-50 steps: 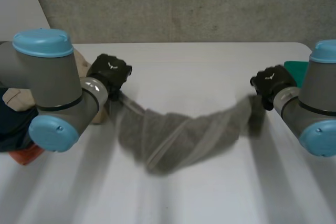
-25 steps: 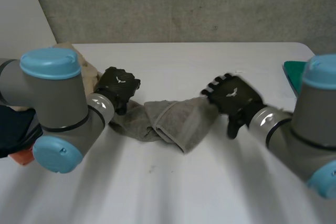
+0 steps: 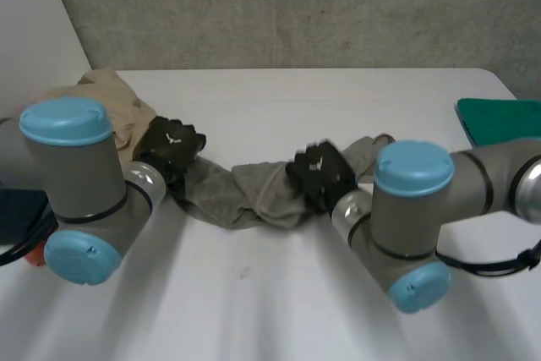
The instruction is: Fold the laundry.
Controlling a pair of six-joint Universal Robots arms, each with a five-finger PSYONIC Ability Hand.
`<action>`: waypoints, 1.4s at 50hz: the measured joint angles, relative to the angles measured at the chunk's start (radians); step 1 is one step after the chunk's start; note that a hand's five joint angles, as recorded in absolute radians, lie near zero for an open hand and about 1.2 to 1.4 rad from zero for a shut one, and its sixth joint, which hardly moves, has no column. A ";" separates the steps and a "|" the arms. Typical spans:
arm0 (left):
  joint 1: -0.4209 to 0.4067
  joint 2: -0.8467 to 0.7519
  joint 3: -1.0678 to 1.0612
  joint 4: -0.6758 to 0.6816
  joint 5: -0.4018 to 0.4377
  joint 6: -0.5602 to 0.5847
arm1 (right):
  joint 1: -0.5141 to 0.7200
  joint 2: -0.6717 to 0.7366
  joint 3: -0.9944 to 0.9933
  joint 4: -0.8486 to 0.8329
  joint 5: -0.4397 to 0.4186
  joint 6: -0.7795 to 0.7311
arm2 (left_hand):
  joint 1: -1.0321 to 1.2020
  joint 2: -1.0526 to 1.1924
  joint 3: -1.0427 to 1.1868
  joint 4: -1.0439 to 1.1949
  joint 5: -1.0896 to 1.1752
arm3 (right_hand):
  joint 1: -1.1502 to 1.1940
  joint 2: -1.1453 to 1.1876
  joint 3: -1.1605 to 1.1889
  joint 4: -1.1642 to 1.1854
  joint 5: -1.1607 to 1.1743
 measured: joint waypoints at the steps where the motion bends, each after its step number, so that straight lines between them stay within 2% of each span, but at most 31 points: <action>1: -0.002 0.000 -0.008 0.000 0.001 0.000 | -0.001 -0.013 -0.011 -0.014 0.003 0.002 | 0.000 0.000 0.000 0.000 0.000 | 0.000 0.000 0.000 0.001 0.000; 8: -0.024 0.001 -0.051 0.006 0.004 -0.001 | -0.012 -0.049 -0.155 -0.095 0.006 0.011 | 0.000 0.000 0.000 0.000 0.000 | 0.000 0.000 0.000 0.002 0.000; 13: -0.047 0.002 -0.072 0.010 0.002 -0.009 | -0.063 0.094 -0.404 -0.092 0.008 0.009 | 0.000 0.000 0.000 0.000 0.000 | 0.000 0.000 0.000 0.004 0.000; 18: -0.067 0.006 -0.091 0.012 0.002 -0.017 | -0.123 0.309 -0.679 -0.080 0.020 0.003 | 0.000 0.000 0.000 0.000 0.000 | -0.002 -0.005 -0.006 -0.010 0.000; 20: -0.071 0.008 -0.095 0.013 0.002 -0.018 | -0.133 0.364 -0.745 -0.079 0.025 0.002 | 0.000 0.000 0.000 0.000 0.000 | -0.207 -0.224 -0.226 -0.232 -0.217; 21: -0.075 0.010 -0.097 0.013 0.002 -0.019 | -0.141 0.417 -0.805 -0.078 0.030 0.001 | 0.000 0.000 0.000 0.000 0.000 | -0.439 -0.460 -0.450 -0.436 -0.428; 22: -0.076 0.010 -0.097 0.014 0.002 -0.019 | -0.143 0.438 -0.828 -0.078 0.032 0.001 | 0.000 0.000 0.000 0.000 0.000 | -0.581 -0.603 -0.568 -0.574 -0.573; 25: -0.079 0.012 -0.097 0.021 0.002 -0.019 | -0.151 0.500 -0.891 -0.074 0.042 0.001 | 0.000 0.000 0.000 0.000 0.000 | -0.888 -0.926 -0.919 -0.925 -0.892; 30: -0.076 0.012 -0.092 0.043 0.001 -0.018 | -0.153 0.464 -0.850 -0.051 0.048 0.008 | 0.000 0.000 0.000 0.000 0.000 | -0.904 -0.970 -0.980 -0.985 -0.924; 33: -0.074 0.010 -0.088 0.057 0.000 -0.017 | -0.156 0.383 -0.770 -0.030 0.047 0.012 | 0.000 0.000 0.000 0.000 0.000 | -0.904 -0.970 -0.980 -0.985 -0.924; 37: -0.068 0.010 -0.080 0.075 0.000 -0.016 | -0.179 0.205 -0.608 0.025 0.041 0.014 | 0.000 0.000 0.000 0.000 0.000 | -0.904 -0.970 -0.980 -0.985 -0.924; 40: -0.063 0.011 -0.073 0.080 0.001 -0.015 | -0.193 0.140 -0.553 0.058 0.039 0.014 | 0.000 -0.008 -0.006 -0.006 -0.008 | -0.904 -0.970 -0.980 -0.985 -0.924; 41: -0.052 0.012 -0.059 0.084 0.003 -0.014 | -0.218 0.068 -0.496 0.119 0.037 0.014 | -0.013 -0.018 -0.018 -0.017 -0.020 | -0.904 -0.970 -0.980 -0.985 -0.924; 46: -0.005 0.008 0.002 0.082 0.016 -0.011 | -0.264 0.000 -0.449 0.243 0.034 0.013 | -0.016 -0.019 -0.018 -0.019 -0.022 | -0.904 -0.970 -0.979 -0.985 -0.925; 47: 0.010 0.002 0.025 0.078 0.025 -0.011 | -0.290 -0.014 -0.442 0.315 0.027 0.011 | -0.016 -0.019 -0.018 -0.019 -0.022 | -0.900 -0.955 -0.960 -0.967 -0.910; 52: 0.064 -0.058 0.148 0.031 0.100 -0.011 | -0.340 0.010 -0.455 0.421 -0.026 0.010 | -0.016 -0.019 -0.018 -0.019 -0.022 | -0.807 -0.853 -0.855 -0.864 -0.806; 60: 0.126 -0.266 0.420 -0.194 0.248 -0.008 | -0.402 0.187 -0.567 0.452 -0.144 0.012 | -0.016 -0.019 -0.018 -0.019 -0.022 | -0.768 -0.836 -0.821 -0.830 -0.760; 65: 0.146 -0.363 0.528 -0.273 0.276 -0.002 | -0.416 0.314 -0.673 0.446 -0.172 0.014 | -0.016 -0.019 -0.018 -0.019 -0.022 | -0.764 -0.832 -0.812 -0.821 -0.753; 70: 0.152 -0.419 0.582 -0.288 0.273 -0.001 | -0.417 0.421 -0.767 0.442 -0.193 0.016 | -0.016 -0.019 -0.018 -0.019 -0.021 | -0.683 -0.744 -0.744 -0.746 -0.690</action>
